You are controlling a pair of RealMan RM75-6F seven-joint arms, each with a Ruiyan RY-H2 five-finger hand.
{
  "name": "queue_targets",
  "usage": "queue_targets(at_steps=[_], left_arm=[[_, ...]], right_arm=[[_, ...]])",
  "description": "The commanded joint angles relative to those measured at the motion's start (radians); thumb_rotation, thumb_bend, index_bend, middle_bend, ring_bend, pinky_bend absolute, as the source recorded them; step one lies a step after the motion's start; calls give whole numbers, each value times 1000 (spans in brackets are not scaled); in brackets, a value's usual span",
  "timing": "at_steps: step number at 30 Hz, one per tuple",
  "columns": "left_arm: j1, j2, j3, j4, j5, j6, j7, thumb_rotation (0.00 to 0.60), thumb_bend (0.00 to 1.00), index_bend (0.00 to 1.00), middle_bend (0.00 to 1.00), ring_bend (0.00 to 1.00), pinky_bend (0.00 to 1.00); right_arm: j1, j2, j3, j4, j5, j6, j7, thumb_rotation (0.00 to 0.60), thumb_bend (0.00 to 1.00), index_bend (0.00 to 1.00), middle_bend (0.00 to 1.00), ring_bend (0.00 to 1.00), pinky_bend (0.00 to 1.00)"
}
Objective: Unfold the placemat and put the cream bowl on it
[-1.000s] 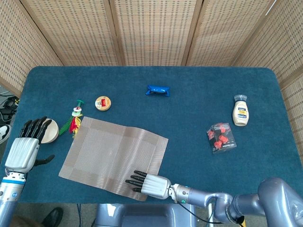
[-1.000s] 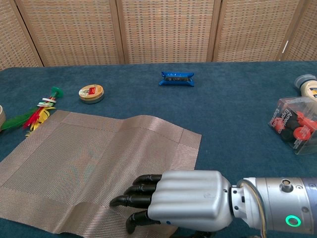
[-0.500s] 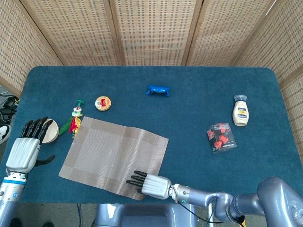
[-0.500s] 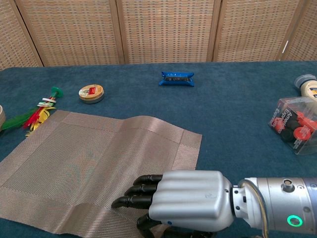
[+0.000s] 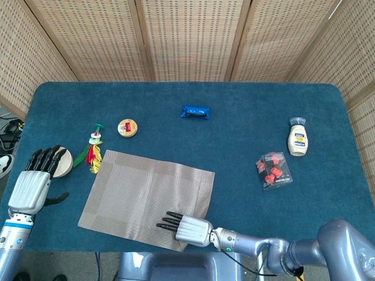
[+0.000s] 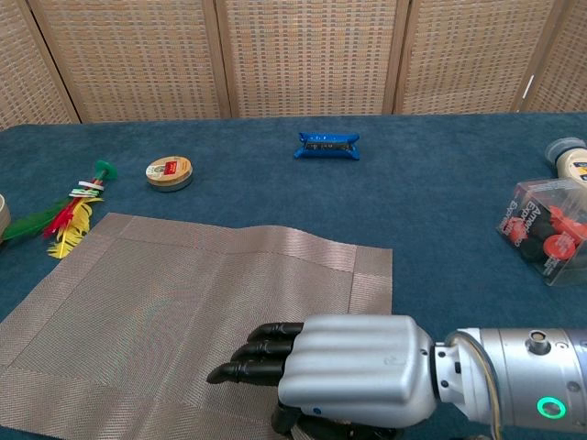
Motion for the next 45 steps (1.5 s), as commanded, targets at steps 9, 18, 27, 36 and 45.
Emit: queue_targets(at_steps=[9, 18, 27, 36, 45], left_arm=[[-2, -1, 0, -1, -3, -8, 5, 600, 0, 0, 0, 0, 0], [-2, -2, 4, -5, 2, -13, 12, 600, 0, 0, 0, 0, 0], [6, -3, 11, -12, 19, -3, 19, 600, 0, 0, 0, 0, 0], [9, 3, 11, -12, 27, 1, 6, 600, 0, 0, 0, 0, 0], [10, 5, 11, -12, 31, -1, 3, 600, 0, 0, 0, 0, 0]], right_arm=[[-4, 52, -31, 1, -36, 44, -11, 600, 756, 709, 0, 0, 0], [-44, 149, -60, 1, -18, 79, -37, 600, 756, 717, 0, 0, 0], [-83, 161, -37, 11, 25, 98, -74, 600, 756, 719, 0, 0, 0], [-104, 143, 26, 55, 118, 67, -114, 600, 755, 721, 0, 0, 0], [-116, 153, 66, 96, 176, 56, -127, 600, 756, 724, 3, 0, 0]])
